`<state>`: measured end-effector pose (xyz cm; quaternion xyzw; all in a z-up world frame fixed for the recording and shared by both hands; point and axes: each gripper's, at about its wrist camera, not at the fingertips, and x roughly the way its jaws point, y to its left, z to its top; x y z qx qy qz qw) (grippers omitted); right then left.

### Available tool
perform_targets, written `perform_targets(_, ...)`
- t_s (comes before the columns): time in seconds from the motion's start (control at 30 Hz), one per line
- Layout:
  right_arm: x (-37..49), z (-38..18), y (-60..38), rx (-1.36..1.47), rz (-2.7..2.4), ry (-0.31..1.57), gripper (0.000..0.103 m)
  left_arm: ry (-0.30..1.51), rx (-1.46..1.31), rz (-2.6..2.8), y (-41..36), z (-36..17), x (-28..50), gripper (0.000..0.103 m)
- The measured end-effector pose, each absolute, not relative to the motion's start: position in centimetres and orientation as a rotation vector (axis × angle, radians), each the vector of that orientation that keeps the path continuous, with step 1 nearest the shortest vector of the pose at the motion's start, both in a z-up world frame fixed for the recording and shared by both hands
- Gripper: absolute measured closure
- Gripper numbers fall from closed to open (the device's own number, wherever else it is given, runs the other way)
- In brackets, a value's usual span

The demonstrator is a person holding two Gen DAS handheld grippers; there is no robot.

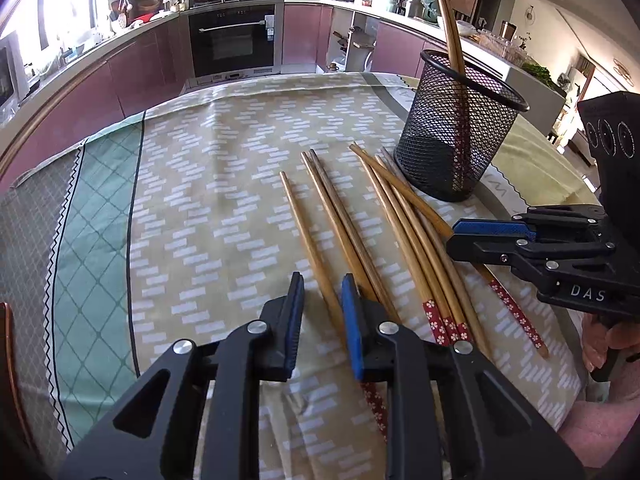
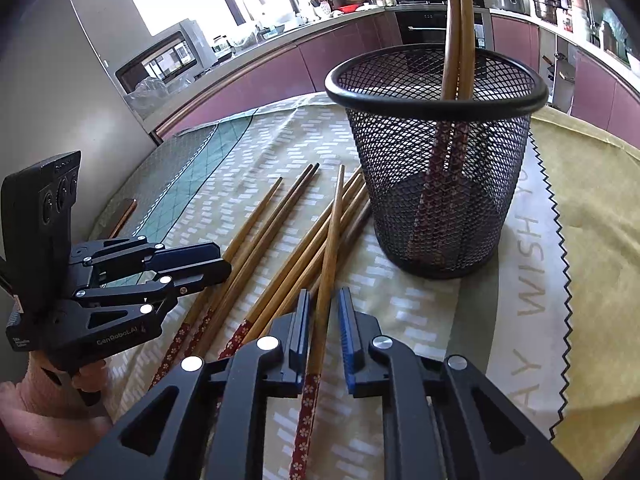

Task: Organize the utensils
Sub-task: 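Move the left tool back and grasp another chopstick while the right tool grasps one too, then raise the left tool's chopstick upright over the holder while the right tool carries its own there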

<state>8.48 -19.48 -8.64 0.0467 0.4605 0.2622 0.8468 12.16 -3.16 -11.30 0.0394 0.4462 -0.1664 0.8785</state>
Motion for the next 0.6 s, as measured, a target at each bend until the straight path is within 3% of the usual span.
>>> perform_targets(0.1, 8.7, -8.7, -19.2, 0.091, 0.558, 0.971, 0.088, 0.927, 0.07, -0.331, -3.2, -11.3, 12.4, 0.09)
perform_targets(0.27, 8.8, -8.7, -19.1, 0.106, 0.567, 0.969, 0.097, 0.923, 0.041, -0.325, -2.8, -11.4, 12.5, 0.094)
perform_targets(0.6, 8.1, -7.4, -20.1, 0.159, 0.606, 0.917, 0.097, 0.904, -0.004, -0.336, -2.1, -10.6, 11.3, 0.095)
